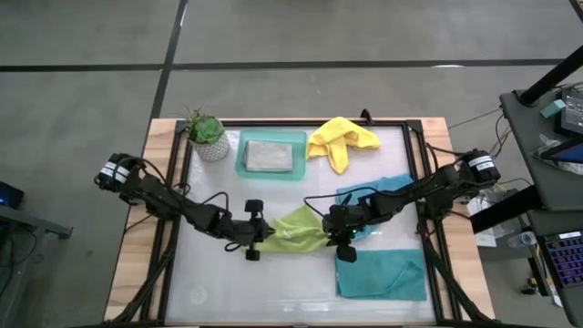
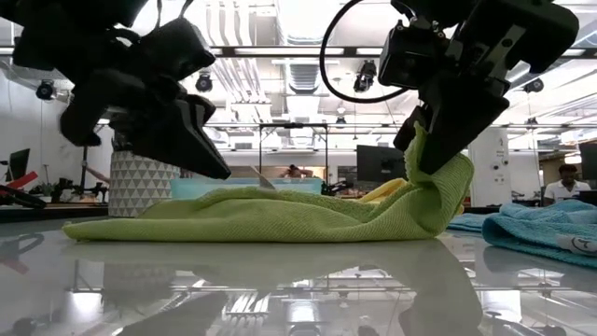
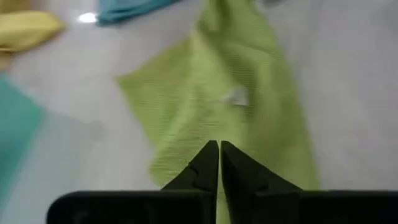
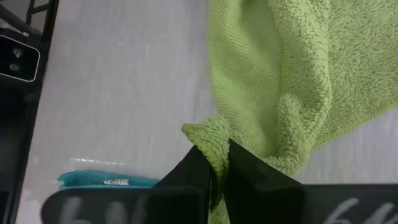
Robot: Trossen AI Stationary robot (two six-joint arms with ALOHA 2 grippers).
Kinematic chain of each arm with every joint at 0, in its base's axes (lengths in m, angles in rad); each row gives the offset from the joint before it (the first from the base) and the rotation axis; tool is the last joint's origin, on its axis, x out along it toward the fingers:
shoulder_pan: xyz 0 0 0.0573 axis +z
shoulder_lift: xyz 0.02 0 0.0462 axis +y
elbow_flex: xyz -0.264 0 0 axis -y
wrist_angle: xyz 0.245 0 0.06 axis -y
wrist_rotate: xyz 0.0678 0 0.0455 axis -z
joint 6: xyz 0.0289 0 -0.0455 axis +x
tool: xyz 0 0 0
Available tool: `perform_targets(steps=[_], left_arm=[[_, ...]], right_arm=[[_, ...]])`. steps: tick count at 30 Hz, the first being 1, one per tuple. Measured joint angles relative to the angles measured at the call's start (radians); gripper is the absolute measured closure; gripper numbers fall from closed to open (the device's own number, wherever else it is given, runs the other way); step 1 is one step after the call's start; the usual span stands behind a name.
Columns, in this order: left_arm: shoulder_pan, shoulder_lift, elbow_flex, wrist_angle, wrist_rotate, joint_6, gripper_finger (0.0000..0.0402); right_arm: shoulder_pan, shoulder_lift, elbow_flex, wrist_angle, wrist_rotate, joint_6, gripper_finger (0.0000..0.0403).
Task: Fold microfiber towels
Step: Fold the green microfiber towel
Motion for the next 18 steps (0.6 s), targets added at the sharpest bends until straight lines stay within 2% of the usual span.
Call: perform_targets(steps=[2, 5, 12, 15, 18], left_arm=[[0.000, 0.009, 0.009, -0.001, 0.062, -0.001, 0.0381], [-0.003, 0.034, 0.025, 0.001, 0.099, -0.002, 0.0342], [-0.002, 0.092, 0.034, 0.024, 0.054, -0.002, 0.0238], [0.000, 0.097, 0.034, 0.030, 0.049, -0.002, 0.0221], [0.000, 0.097, 0.030, 0.029, 0.047, -0.003, 0.0221]], right_arm=[[-0.005, 0.000, 0.000, 0.004, 0.000, 0.000, 0.0385], [-0.011, 0.000, 0.000, 0.008, 0.002, 0.001, 0.0385], [-0.012, 0.000, 0.000, 0.029, 0.033, 0.003, 0.0385], [-0.012, 0.000, 0.000, 0.045, 0.035, 0.003, 0.0385], [-0.012, 0.000, 0.000, 0.050, 0.034, 0.003, 0.0385]])
